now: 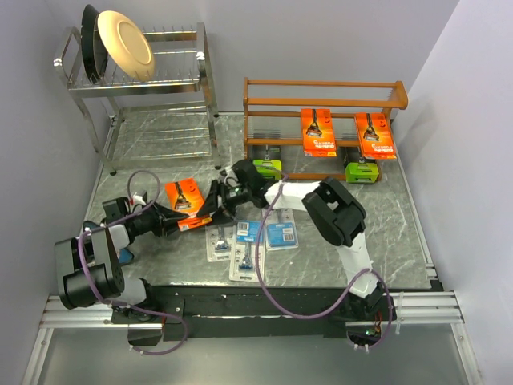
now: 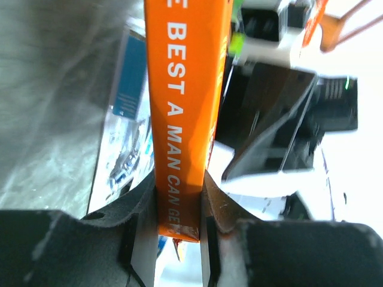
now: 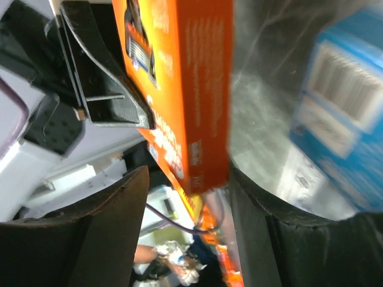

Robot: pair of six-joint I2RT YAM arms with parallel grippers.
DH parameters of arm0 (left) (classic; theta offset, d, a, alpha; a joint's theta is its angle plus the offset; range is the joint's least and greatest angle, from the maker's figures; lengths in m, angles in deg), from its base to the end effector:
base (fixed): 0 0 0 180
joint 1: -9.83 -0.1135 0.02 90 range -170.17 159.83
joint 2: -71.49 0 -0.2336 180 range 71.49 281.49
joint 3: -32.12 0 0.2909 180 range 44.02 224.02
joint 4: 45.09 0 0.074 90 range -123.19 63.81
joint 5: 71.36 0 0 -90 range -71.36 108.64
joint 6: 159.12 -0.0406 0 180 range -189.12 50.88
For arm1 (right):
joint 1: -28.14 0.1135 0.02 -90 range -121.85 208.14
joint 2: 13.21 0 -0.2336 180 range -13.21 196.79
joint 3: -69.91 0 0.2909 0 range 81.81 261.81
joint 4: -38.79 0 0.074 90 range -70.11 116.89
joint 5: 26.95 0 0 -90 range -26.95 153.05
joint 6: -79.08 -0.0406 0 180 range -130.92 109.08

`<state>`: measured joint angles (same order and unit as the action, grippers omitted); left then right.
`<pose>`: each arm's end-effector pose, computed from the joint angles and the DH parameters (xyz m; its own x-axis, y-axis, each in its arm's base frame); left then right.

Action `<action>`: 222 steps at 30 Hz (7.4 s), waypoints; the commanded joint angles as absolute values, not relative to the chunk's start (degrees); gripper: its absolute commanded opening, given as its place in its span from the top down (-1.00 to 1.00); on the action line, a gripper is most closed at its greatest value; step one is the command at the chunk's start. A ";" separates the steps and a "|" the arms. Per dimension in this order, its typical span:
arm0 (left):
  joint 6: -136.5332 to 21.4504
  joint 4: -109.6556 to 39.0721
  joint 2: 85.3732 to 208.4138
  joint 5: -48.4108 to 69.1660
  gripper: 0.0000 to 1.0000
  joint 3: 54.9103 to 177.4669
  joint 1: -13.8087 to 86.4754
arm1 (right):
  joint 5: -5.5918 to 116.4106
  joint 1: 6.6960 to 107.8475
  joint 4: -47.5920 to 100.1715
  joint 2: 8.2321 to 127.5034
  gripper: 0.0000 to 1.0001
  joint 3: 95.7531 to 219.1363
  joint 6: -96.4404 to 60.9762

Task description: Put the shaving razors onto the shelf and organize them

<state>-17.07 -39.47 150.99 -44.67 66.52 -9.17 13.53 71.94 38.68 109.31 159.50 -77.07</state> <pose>0.2398 0.0442 0.0657 -0.7565 -0.6351 0.1560 -0.3381 0.1757 -0.9245 0.3206 0.3503 0.0976 -0.9910 -0.1277 0.0403 -0.0079 0.3562 0.9344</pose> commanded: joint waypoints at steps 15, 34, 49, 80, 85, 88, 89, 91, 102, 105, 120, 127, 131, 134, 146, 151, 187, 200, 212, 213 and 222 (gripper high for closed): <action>-41.28 -20.52 159.81 -50.89 0.72 105.24 16.86 | 16.46 52.58 -10.12 73.28 -0.30 156.26 -16.81; -15.62 -36.52 175.19 -40.16 0.67 118.73 26.88 | 21.65 48.36 -9.15 64.75 -0.30 154.32 -12.50; -5.14 -43.29 181.70 -39.37 0.57 120.05 27.85 | 22.10 48.10 -6.60 65.80 -0.22 154.50 -11.71; 1.98 -44.17 182.67 -37.70 0.02 122.15 27.85 | 38.26 56.01 -5.02 83.81 0.58 171.10 -8.63; 1.81 -44.18 181.27 -37.87 -0.08 121.63 27.85 | 39.93 56.01 -4.40 85.75 0.60 173.39 -9.25; 1.37 -43.65 180.30 -37.96 -0.11 120.84 27.68 | 40.55 56.09 -4.14 86.80 0.60 174.36 -9.51; 1.19 -43.56 180.03 -38.05 -0.12 120.57 27.50 | 40.55 56.09 -3.97 87.07 0.60 174.62 -9.51; 0.67 -42.34 179.25 -37.88 -0.16 120.48 27.24 | 40.64 56.09 -3.96 87.77 0.60 175.32 -9.51; 0.58 -43.03 178.18 -38.23 -0.20 119.69 26.27 | 37.83 57.41 -5.01 83.65 0.62 176.21 -8.47; 0.84 -43.03 178.36 -38.14 -0.22 119.52 26.27 | 37.48 58.99 -5.99 82.06 0.63 173.50 -7.58; 1.46 -43.82 178.71 -38.05 -0.24 119.34 26.53 | 43.80 61.72 -8.44 85.31 0.77 172.60 -5.82; 2.07 -44.61 179.06 -38.14 -0.25 119.52 26.53 | 47.49 61.10 -8.53 86.63 0.87 172.78 -5.64; 1.72 -44.00 179.24 -38.05 -0.25 119.78 26.53 | 48.99 60.84 -8.01 87.86 0.93 174.44 -5.64; 1.72 -44.00 179.33 -37.96 -0.26 119.78 26.53 | 49.60 60.14 -7.92 89.53 0.94 176.46 -5.99; 1.37 -43.56 179.42 -37.79 -0.28 119.78 26.45 | 52.23 58.82 -8.62 94.01 0.96 182.27 -5.29; 1.46 -43.73 179.77 -37.61 -0.28 119.96 26.45 | 53.21 57.59 -9.24 93.58 0.98 181.31 -5.29; -4.61 -39.69 174.24 -36.91 -0.31 115.92 24.60 | 69.98 56.71 5.61 79.50 1.00 171.46 6.92; -5.66 -39.43 171.33 -36.73 -0.31 113.37 23.99 | 73.51 56.62 15.37 87.06 1.00 171.63 14.92; -5.84 -39.60 169.49 -36.82 -0.32 110.82 23.28 | 73.51 56.62 18.88 91.73 1.00 172.08 18.26; -5.84 -39.69 169.22 -36.73 -0.32 110.29 23.28 | 73.34 56.62 19.15 91.99 1.00 171.90 18.78; -6.10 -39.43 167.91 -36.56 -0.33 108.09 23.02 | 71.57 56.53 21.70 95.07 1.00 173.39 21.42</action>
<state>-4.63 -38.31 171.17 -36.84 108.73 23.33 72.39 56.85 17.06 93.46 169.99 19.30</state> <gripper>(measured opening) 0.662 0.007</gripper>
